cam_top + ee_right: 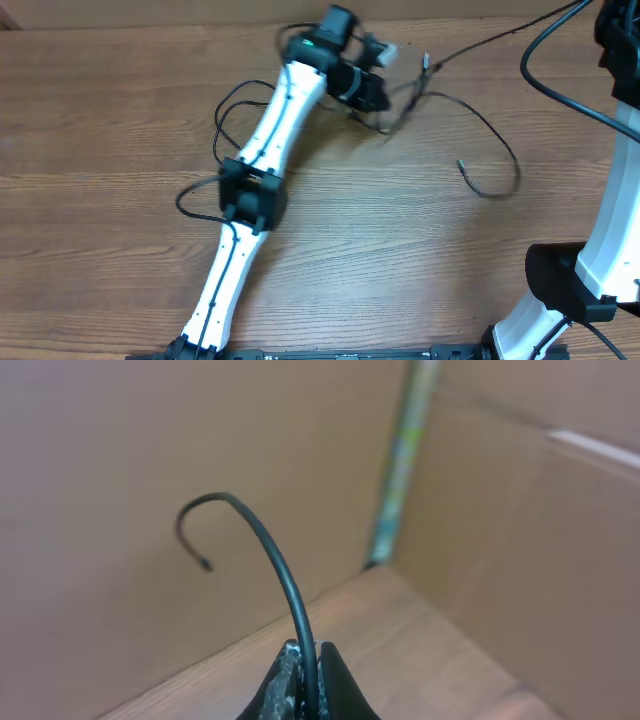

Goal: Untangle cables

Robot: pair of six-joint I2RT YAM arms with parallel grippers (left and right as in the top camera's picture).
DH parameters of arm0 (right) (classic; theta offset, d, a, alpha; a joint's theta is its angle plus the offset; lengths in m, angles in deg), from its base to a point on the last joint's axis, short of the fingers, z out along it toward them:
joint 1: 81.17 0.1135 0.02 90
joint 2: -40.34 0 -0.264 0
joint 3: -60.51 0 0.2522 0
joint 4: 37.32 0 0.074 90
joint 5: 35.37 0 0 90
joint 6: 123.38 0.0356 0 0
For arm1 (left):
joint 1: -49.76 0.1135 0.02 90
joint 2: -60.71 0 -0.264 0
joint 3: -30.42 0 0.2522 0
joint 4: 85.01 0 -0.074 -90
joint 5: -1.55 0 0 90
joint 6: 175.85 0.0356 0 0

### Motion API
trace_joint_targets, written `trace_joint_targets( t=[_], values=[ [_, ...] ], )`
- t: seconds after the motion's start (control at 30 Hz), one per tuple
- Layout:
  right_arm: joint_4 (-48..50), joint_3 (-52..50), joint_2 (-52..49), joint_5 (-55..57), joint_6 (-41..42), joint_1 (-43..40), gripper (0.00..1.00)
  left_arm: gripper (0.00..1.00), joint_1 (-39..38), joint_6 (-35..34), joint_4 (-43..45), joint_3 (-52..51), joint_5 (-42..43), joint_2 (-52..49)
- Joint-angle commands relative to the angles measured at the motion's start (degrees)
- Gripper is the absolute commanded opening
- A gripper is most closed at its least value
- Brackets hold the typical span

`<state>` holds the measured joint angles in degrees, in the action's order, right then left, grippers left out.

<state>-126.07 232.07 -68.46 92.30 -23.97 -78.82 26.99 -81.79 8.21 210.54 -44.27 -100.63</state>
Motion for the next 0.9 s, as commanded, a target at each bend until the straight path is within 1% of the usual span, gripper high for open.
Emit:
trace_joint_targets(
  t=[0.0, 0.17, 0.33, 0.5, 0.77, 0.87],
  values=[
    [1.22, 0.52, 2.49, 11.76, -2.01, 0.13, 0.04, 0.04, 5.05, -5.38, -1.31, 1.29, -1.36, 1.44],
    [1.88, 0.52, 2.49, 16.37, -2.64, -1.11, 0.04, 0.04, 9.79, -6.93, -3.15, 1.57, -1.33, 1.51],
    [1.88, 0.52, 2.49, 16.5, -2.64, -5.84, 0.04, 0.04, 12.33, -7.1, -4.39, 1.92, -1.33, 1.51],
    [2.05, 0.52, 2.49, 16.26, -2.62, -9.86, 0.04, 0.04, 12.57, -7.1, -4.87, 1.92, -1.31, 1.84],
    [2.05, 0.5, 2.49, 16.2, -2.62, -11.1, 0.04, 0.04, 11.3, -8.39, -4.76, 2.4, -1.14, 2.05],
    [2.08, 0.5, 2.43, 13.75, -2.64, -11.13, 0.04, 0.04, 10.43, -8.39, -4.55, 3.98, -1.11, 2.05]
  ],
)
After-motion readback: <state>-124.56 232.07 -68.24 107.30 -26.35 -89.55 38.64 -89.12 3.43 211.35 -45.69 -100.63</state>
